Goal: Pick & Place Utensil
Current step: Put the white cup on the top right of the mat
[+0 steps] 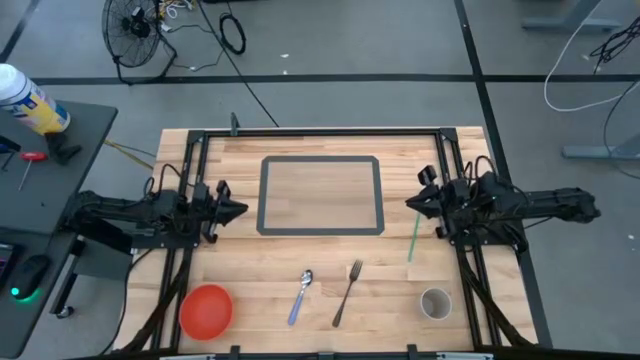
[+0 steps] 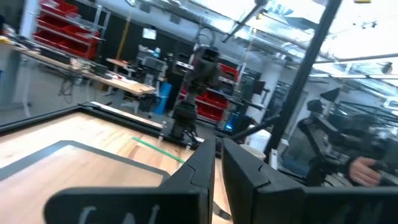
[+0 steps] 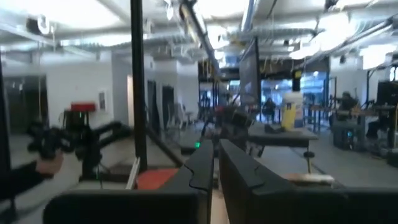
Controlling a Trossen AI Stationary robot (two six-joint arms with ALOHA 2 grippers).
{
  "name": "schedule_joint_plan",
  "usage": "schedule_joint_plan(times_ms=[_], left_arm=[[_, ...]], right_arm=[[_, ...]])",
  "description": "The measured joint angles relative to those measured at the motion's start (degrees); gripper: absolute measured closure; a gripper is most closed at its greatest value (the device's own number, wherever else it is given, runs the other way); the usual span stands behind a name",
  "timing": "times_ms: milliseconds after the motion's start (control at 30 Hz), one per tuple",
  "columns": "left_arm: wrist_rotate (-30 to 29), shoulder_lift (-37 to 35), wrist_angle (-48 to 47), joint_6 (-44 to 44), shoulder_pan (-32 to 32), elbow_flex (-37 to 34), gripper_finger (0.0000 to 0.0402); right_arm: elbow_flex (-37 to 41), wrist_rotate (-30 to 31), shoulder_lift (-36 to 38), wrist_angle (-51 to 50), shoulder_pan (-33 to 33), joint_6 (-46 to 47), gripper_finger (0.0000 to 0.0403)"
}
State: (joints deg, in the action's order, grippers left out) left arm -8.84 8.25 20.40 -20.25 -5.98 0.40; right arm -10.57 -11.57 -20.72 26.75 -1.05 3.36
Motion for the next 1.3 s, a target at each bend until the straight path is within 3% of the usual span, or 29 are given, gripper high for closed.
schedule_joint_plan(times_ms=[300, 600, 800, 1033, 1300], left_arm=[[-2.1, 0.0, -0.07, 2.64, 0.0, 0.0, 0.0369], [-4.65, 0.0, -0.14, 3.32, 0.0, 0.02, 0.0369], [-4.5, 0.0, -0.17, 3.5, 0.0, 0.0, 0.0369], [-4.46, 0.0, -0.94, 2.89, -0.02, 0.0, 0.0369], [-1.15, 0.0, -0.96, 3.15, -0.02, 0.01, 0.0369]], right_arm=[[-9.96, 5.94, -9.88, -18.12, 4.27, -3.97, 0.0364], [-22.17, 9.88, -21.25, -33.49, 11.87, -0.09, 0.0286], [-32.96, 16.8, -29.83, -47.35, 20.02, 6.36, 0.0252], [-43.12, 20.15, -38.68, -63.14, 30.41, 22.88, 0.025], [-52.93, 16.91, -49.42, -82.1, 41.84, 45.38, 0.025]])
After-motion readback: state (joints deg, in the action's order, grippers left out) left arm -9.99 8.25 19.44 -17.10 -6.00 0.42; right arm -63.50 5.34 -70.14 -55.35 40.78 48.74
